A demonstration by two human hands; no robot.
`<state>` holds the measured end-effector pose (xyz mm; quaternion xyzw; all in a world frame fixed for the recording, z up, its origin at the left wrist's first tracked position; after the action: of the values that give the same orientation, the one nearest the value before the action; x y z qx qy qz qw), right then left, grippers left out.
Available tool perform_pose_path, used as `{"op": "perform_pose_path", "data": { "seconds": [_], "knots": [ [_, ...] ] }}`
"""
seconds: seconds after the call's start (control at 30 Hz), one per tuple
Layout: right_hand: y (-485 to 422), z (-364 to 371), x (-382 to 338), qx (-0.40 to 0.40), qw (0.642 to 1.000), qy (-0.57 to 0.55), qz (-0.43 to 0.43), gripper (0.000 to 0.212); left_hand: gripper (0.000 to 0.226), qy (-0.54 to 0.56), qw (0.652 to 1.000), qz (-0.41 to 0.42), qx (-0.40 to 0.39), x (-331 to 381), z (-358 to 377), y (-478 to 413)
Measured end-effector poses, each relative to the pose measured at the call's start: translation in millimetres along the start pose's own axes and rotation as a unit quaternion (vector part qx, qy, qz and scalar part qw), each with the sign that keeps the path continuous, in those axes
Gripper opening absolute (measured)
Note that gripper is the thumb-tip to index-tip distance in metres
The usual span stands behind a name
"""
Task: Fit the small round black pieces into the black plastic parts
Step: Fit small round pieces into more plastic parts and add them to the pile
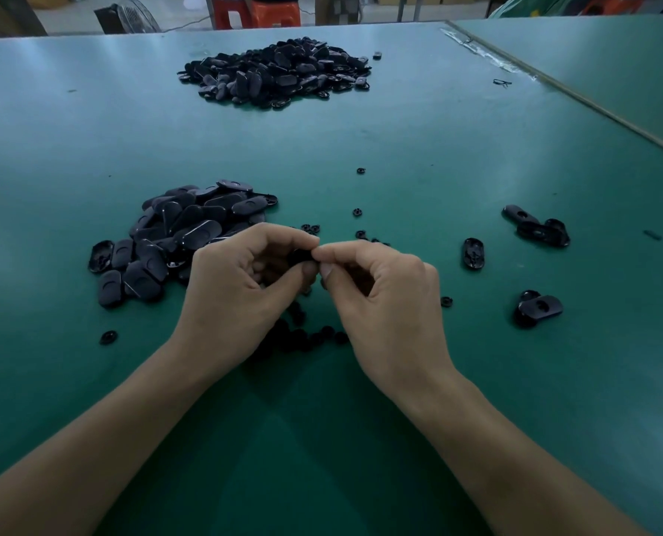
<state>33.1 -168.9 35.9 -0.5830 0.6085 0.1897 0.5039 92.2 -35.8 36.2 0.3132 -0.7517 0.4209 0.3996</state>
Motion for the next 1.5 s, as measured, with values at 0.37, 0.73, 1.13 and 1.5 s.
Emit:
{"op": "perform_pose_path", "data": {
  "seconds": [0.37, 0.73, 1.13, 1.5],
  "knots": [
    [-2.1, -2.6, -4.1, -0.012, 1.000, -0.001, -0.022, 0.019, 0.029, -0.035, 0.999, 0.020, 0.005, 4.1, -4.4, -0.3],
    [-5.6, -6.0, -1.5, -0.010, 0.998, 0.055, -0.035, 0.020, 0.031, 0.009, 1.000, -0.007, -0.005, -4.2, 0.3, -1.1],
    [-9.4, -0.4, 14.7, -0.074, 0.996, -0.036, 0.025, 0.010, 0.021, 0.072, 0.997, -0.033, -0.013, -11.7, 0.8, -1.0],
    [-12.3, -0.8, 17.1, -0.080, 0.995, -0.033, 0.045, 0.011, 0.020, 0.068, 0.997, -0.035, -0.013, -11.7, 0.2, -1.6]
  ]
}}
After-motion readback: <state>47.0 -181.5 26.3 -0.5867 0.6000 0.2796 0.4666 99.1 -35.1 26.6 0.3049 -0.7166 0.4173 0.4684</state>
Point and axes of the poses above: each hand's wrist, its own y-axis away from the middle knuckle, its own z-axis out of the palm, x = y × z, the point moved 10 cm from there along -y, towards the middle knuckle, and after that the axes turned 6 degrees about -x, right-handed, at the moved point
